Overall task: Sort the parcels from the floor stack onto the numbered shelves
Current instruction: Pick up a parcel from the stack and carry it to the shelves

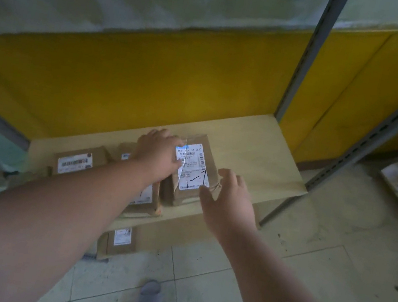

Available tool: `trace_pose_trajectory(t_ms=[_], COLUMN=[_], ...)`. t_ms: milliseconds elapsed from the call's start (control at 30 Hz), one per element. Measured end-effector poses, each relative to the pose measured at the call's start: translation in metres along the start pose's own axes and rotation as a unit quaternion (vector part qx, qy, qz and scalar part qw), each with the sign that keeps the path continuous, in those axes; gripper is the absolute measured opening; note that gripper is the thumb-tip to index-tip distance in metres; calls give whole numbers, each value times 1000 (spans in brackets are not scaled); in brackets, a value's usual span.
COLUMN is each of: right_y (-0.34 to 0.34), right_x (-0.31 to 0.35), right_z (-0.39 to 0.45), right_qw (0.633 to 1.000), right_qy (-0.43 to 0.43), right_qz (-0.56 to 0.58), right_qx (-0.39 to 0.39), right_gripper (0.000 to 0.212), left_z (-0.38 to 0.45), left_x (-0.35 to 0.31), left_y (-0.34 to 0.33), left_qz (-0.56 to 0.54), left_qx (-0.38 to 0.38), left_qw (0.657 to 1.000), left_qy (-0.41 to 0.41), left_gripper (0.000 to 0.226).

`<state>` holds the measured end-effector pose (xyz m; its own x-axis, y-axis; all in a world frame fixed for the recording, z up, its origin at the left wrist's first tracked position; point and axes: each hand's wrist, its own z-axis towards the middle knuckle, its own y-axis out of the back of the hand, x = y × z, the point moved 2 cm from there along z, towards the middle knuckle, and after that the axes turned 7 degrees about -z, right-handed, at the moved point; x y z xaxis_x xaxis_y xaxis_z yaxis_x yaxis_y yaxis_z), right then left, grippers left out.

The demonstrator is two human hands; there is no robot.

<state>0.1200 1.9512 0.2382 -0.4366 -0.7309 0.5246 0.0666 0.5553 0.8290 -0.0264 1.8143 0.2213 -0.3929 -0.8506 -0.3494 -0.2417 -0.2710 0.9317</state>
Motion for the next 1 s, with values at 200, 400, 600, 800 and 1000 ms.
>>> trace_pose_trajectory(t_ms=[200, 400, 600, 800, 1000], right_y=[53, 79, 73, 18, -74], right_x=[9, 33, 103, 208, 322], right_z=[-46, -98, -170, -261, -376], right_qw=[988, 966, 933, 883, 821], right_qy=[140, 250, 357, 469, 565], right_qz=[-2, 5, 8, 6, 27], right_qx=[-66, -70, -44, -8, 79], right_gripper=[49, 46, 44, 44, 50], left_z=[-88, -179, -300, -435, -597], left_x=[-32, -47, -17, 64, 175], left_y=[11, 24, 49, 79, 98], left_qz=[-77, -130, -125, -104, -94], left_qx=[-64, -142, -204, -245, -267], left_qw=[993, 972, 947, 917, 879], left_qy=[66, 136, 213, 297, 384], left_gripper=[42, 46, 48, 50, 50])
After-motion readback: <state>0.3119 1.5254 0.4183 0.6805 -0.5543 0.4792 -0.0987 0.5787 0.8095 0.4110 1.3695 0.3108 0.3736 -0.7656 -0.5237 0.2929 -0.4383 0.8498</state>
